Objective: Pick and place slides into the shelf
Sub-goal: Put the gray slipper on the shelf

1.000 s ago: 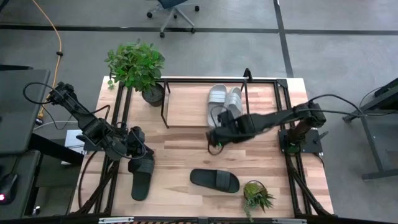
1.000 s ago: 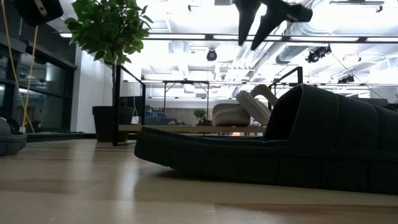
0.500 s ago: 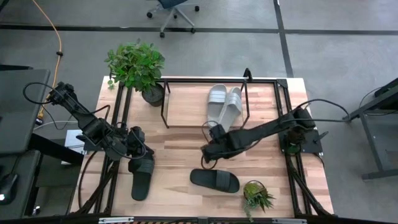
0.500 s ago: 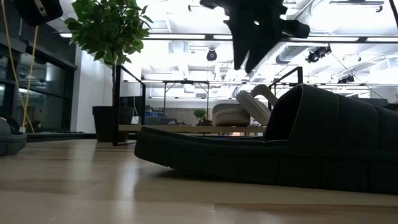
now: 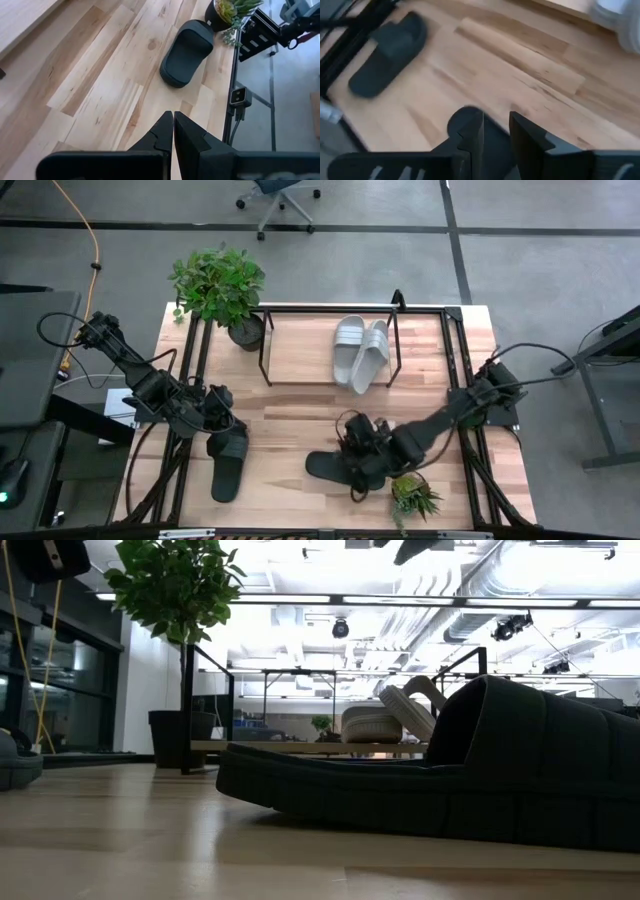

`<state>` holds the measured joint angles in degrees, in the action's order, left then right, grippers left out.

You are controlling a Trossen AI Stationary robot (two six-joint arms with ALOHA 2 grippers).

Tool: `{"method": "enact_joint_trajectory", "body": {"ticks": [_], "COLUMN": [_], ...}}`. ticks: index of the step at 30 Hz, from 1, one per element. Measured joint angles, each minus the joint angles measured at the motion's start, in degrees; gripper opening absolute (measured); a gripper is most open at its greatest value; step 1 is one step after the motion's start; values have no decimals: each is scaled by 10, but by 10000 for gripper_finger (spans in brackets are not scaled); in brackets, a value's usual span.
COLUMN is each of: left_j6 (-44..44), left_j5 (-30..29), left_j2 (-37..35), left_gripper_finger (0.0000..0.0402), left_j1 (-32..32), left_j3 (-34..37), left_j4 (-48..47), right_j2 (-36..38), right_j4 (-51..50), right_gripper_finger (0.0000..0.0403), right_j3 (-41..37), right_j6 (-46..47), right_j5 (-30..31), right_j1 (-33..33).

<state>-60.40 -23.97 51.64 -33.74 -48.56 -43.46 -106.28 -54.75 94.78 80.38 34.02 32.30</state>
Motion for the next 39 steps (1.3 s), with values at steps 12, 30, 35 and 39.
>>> {"method": "enact_joint_trajectory", "body": {"ticks": [12,30,35,39], "left_j6": [-1,-45,-60,-61], "left_j5": [-18,-11,11,27], "left_j2": [0,0,0,0], "left_gripper_finger": [5,5,5,5], "left_j1": [0,0,0,0], "left_j3": [0,0,0,0], "left_j4": [0,-1,-1,-1], "right_j2": [-5,-47,-88,-107], "right_j4": [-123,-148,-132,-126], "right_gripper_finger": [83,98,159,203], "right_j3": [0,0,0,0], "right_j6": [-130,-246,-248,-221], "right_j5": [-19,48,42,58], "right_j1": [-8,-163,-170,-170]}}
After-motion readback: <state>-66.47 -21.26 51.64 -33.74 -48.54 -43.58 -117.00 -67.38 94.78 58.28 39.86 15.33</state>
